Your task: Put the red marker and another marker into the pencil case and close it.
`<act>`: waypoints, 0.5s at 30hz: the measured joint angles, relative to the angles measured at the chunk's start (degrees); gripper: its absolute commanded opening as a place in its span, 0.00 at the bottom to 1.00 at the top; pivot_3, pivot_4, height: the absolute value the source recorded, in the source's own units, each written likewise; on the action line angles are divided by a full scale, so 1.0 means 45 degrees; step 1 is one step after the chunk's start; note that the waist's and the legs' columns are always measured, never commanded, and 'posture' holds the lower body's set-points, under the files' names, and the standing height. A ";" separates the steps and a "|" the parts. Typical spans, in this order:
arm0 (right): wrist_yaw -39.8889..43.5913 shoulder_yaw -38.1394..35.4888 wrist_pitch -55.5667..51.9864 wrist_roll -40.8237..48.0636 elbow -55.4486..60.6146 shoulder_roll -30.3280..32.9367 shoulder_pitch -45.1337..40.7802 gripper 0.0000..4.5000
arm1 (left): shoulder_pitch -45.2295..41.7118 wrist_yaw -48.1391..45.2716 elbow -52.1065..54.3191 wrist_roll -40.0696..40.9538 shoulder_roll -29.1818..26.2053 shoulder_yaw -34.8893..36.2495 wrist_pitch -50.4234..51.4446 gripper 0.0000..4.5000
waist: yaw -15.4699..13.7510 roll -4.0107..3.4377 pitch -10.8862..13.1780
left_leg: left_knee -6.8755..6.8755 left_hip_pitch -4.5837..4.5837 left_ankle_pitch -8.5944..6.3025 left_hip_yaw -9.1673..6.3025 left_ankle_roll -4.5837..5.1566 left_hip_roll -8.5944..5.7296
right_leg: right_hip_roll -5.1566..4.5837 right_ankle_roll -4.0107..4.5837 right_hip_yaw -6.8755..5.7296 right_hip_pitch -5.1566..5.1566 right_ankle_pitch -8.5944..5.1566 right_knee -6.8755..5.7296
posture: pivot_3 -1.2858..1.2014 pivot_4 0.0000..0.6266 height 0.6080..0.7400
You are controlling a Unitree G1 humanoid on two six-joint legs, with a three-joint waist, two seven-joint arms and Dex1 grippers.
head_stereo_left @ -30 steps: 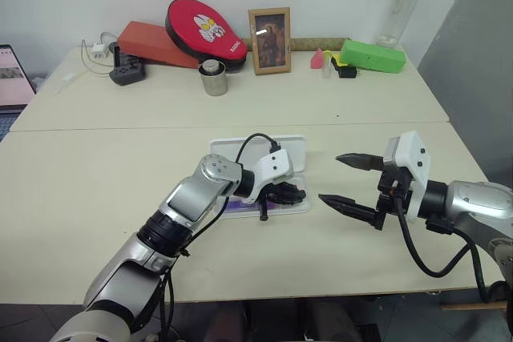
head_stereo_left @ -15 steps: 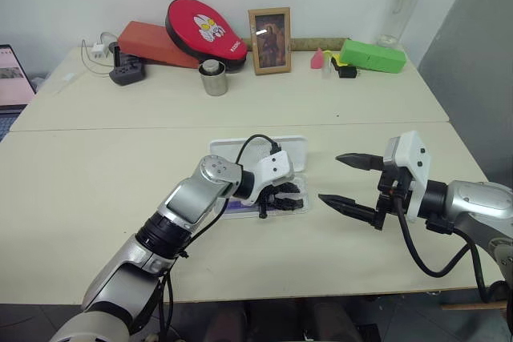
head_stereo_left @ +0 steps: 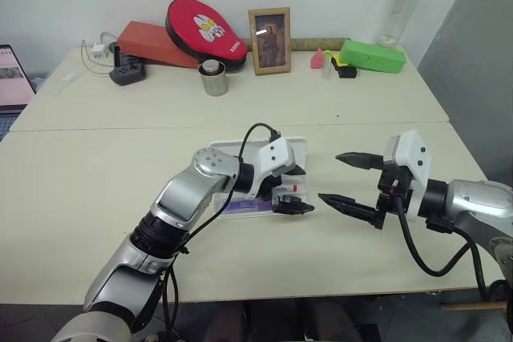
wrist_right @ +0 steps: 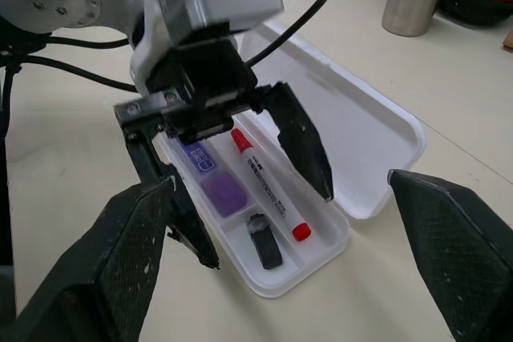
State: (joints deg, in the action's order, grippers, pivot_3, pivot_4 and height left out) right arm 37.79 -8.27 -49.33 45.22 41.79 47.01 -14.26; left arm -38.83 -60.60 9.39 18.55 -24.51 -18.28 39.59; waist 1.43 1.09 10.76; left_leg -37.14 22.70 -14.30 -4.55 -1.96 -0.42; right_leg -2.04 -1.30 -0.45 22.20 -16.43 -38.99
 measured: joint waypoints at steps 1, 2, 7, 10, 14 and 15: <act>0.0037 0.0001 0.0001 0.0051 -0.0041 -0.0002 -0.0053 1.00 | -0.0055 0.0065 0.0126 0.0269 0.0039 0.0207 0.0183 0.98 | 0.0002 0.0000 0.0000 | -0.0001 -0.0001 0.0000 0.0000 0.0000 0.0001 | 0.0000 0.0000 0.0000 0.0000 0.0000 -0.0002 | 0.52 0.24 1.00; 0.0123 0.0000 0.0005 0.0165 -0.0164 -0.0007 -0.0168 1.00 | -0.0301 0.0180 0.0448 0.0809 0.0050 0.0678 0.0575 0.98 | 0.0014 0.0001 0.0001 | -0.0002 0.0000 0.0000 -0.0001 0.0000 0.0003 | 0.0001 0.0000 -0.0001 0.0001 0.0000 -0.0004 | 0.52 0.24 1.00; 0.0290 -0.0006 0.0082 0.0305 -0.0584 -0.0048 -0.0601 1.00 | -0.1960 0.0095 0.0225 0.1491 -0.1097 0.2435 0.0545 0.98 | 0.0053 -0.0007 -0.0004 | 0.0006 -0.0029 0.0000 0.0008 -0.0001 0.0000 | 0.0005 -0.0002 0.0001 -0.0017 -0.0001 -0.0003 | 0.52 0.24 1.00; 0.0419 -0.0003 0.0186 0.0261 -0.0926 -0.0037 -0.0642 1.00 | -0.2476 -0.0451 -0.1960 0.0809 -0.2266 0.2479 -0.0573 0.98 | 0.0061 -0.0007 -0.0004 | 0.0011 -0.0034 0.0000 0.0012 0.0000 -0.0001 | 0.0009 -0.0001 0.0002 -0.0012 -0.0001 -0.0007 | 0.52 0.24 1.00; 0.0483 0.0030 0.0322 0.0246 -0.1029 -0.0037 -0.0922 1.00 | -0.3788 -0.0957 -0.6425 -0.0203 -0.2497 0.2517 -0.2469 0.90 | 0.0032 -0.0006 -0.0003 | 0.0000 -0.0005 0.0000 0.0008 0.0000 -0.0007 | 0.0007 -0.0002 -0.0009 -0.0002 -0.0001 0.0005 | 0.52 0.24 1.00; 0.0480 0.0031 0.0341 0.0241 -0.1041 -0.0038 -0.0980 1.00 | -0.4036 -0.0989 -0.7308 -0.0490 -0.2494 0.2454 -0.2993 0.88 | 0.0031 -0.0006 -0.0003 | 0.0000 0.0003 0.0000 0.0009 0.0001 -0.0010 | 0.0003 -0.0002 -0.0008 0.0001 -0.0001 0.0009 | 0.52 0.24 1.00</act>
State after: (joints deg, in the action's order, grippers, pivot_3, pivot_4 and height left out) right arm 39.95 -8.13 -47.79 46.31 37.10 46.84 -18.67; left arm -57.00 -65.05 -23.50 16.34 -35.74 -7.24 26.12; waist 1.58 1.07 10.75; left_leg -37.14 22.72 -14.30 -4.51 -1.96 -0.47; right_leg -2.02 -1.31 -0.48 22.21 -16.43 -38.95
